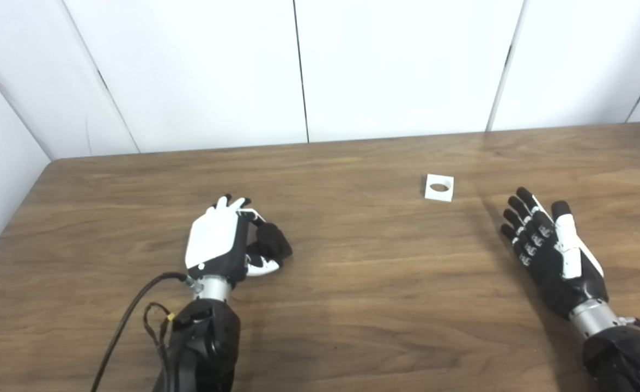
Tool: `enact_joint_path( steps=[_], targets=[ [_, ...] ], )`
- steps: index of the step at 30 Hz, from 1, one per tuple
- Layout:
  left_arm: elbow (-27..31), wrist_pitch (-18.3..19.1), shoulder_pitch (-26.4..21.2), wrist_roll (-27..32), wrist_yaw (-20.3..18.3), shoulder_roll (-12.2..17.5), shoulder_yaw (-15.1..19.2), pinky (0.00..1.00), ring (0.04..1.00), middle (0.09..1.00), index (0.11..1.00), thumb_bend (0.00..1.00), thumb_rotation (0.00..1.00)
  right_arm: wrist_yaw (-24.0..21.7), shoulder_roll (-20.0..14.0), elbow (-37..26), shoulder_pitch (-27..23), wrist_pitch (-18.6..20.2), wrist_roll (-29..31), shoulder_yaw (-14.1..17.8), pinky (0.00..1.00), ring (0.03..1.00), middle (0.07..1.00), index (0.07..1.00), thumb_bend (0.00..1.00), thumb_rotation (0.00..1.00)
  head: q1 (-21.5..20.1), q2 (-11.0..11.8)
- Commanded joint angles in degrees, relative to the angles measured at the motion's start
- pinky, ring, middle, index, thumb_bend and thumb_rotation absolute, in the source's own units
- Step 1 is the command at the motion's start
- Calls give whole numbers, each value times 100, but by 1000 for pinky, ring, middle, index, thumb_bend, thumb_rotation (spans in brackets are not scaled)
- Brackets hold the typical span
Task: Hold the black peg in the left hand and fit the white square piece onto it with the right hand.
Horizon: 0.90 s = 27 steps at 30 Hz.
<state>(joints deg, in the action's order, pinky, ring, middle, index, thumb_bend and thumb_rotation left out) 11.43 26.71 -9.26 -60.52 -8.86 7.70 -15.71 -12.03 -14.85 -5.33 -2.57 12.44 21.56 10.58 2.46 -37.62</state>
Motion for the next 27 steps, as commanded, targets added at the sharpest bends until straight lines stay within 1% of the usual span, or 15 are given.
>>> enact_joint_path(
  steps=[1,9,17,22,27],
  targets=[
    [272,-99,-63,-144,146,-27,-56,984,1000,908,489,516,73,-71,-59,-173,-84,-16,63,5,1000,1000,1000,1000,605,1000,-10,-20],
    [517,-141,216,-254,56,-165,-304,959,1000,905,490,515,76,-91,-59,-195,-92,3,85,-11,1000,1000,1000,1000,601,1000,-39,-45],
    [732,-199,430,-328,-104,-292,-558,955,1000,913,491,514,74,-73,-38,-230,-109,71,128,-10,1000,1000,1000,1000,606,1000,-74,-77],
    [807,-275,555,-332,-86,-371,-674,950,1000,910,491,514,74,-50,-31,-236,-116,101,117,-10,1000,1000,1000,1000,624,994,-68,-96],
    [890,-358,707,-400,-88,-427,-821,940,1000,911,491,513,75,-72,-50,-244,-112,108,117,-16,1000,1000,1000,1000,612,1000,-63,-119]
  ],
)
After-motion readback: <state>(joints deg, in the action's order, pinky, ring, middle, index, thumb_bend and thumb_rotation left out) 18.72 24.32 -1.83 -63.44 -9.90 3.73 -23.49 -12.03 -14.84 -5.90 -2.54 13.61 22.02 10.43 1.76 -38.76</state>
